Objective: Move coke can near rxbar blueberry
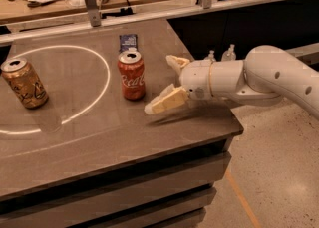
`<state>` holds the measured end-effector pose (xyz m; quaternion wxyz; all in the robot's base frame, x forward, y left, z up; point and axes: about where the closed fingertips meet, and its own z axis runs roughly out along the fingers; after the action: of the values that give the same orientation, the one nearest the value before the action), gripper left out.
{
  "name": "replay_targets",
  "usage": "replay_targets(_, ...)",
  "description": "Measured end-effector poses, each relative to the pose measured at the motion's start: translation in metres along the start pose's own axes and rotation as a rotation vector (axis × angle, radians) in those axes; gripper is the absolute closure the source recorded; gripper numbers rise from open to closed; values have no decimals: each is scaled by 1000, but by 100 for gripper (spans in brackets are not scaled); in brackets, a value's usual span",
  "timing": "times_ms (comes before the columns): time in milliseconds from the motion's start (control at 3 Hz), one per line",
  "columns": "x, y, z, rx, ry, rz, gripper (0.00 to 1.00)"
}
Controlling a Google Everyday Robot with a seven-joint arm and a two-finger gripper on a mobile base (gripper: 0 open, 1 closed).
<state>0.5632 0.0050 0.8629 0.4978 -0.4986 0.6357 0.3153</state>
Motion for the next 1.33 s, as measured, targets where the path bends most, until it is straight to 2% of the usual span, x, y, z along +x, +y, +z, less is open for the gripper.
replay_targets(333, -4, 3, 27, -29, -20, -11, 0)
replay_targets(667, -6, 3, 49, -50, -35, -22, 17)
replay_targets(1000, -8, 4, 63, -65, -46, -26, 40)
replay_targets(1333, -8, 4, 63, -54, -47, -22, 64)
